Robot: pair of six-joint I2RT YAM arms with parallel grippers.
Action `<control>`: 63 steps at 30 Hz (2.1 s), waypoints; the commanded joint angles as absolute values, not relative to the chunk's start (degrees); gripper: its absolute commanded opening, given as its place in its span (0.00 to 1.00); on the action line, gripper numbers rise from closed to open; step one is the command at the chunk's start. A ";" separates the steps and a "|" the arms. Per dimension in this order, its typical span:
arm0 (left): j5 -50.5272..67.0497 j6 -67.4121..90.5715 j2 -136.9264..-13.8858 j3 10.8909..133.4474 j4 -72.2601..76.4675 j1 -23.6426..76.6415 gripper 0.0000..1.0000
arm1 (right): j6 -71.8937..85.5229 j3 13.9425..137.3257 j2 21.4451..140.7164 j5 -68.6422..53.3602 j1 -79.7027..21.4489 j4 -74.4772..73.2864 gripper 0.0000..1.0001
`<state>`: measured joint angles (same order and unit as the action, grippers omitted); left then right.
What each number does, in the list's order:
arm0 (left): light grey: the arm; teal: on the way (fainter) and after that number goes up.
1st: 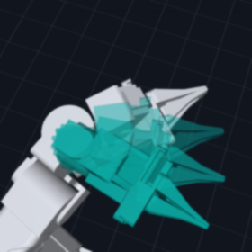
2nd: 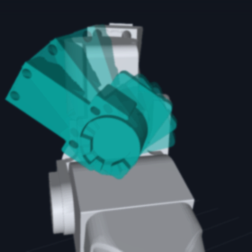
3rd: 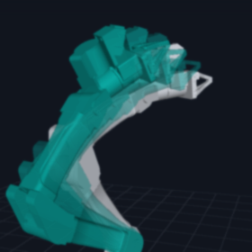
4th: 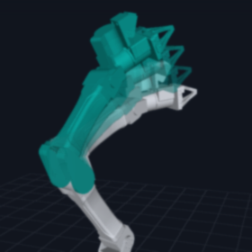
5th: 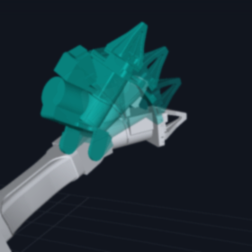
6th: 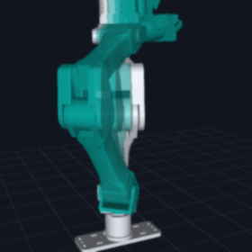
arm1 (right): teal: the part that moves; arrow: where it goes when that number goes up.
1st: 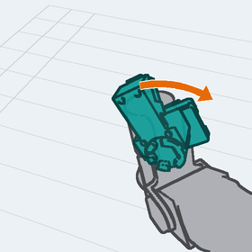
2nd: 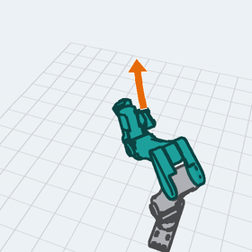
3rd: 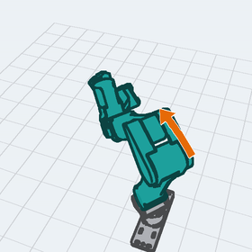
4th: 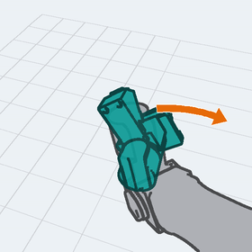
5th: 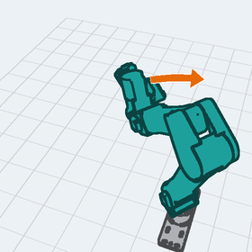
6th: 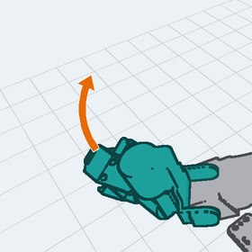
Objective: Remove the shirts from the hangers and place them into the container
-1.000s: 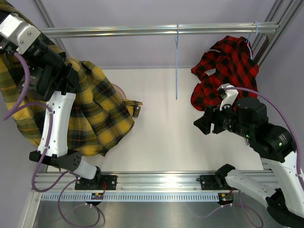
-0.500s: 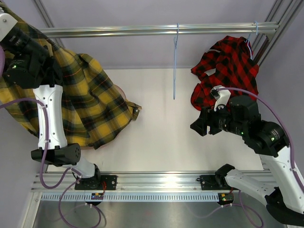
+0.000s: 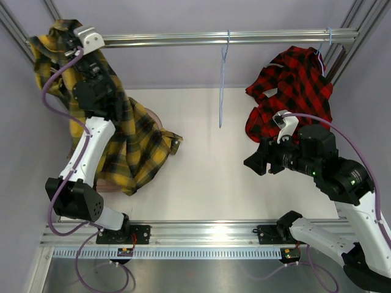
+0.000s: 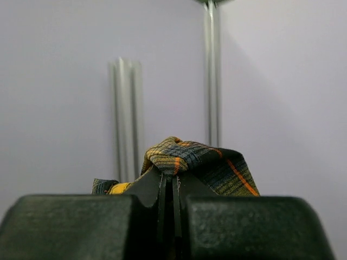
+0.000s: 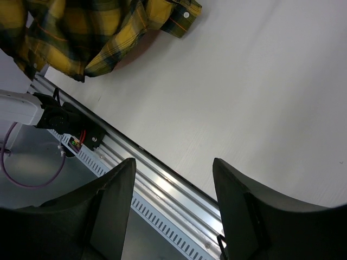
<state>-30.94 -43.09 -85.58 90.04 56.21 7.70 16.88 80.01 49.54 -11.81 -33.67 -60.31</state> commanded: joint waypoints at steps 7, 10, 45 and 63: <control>-46.92 -33.85 -74.02 68.84 62.05 18.18 0.00 | 18.28 79.63 45.89 -14.59 -33.57 -56.69 0.67; -53.07 -29.46 -72.51 62.15 59.69 21.09 0.00 | 18.02 80.15 44.74 -13.89 -33.57 -57.56 0.67; -21.34 34.02 -71.50 61.44 -24.70 5.27 0.58 | 18.63 80.33 34.28 -17.22 -33.57 -57.57 0.68; -2.67 15.57 -50.98 67.42 -53.08 7.73 0.81 | 18.63 78.84 33.49 -20.21 -33.57 -56.95 0.69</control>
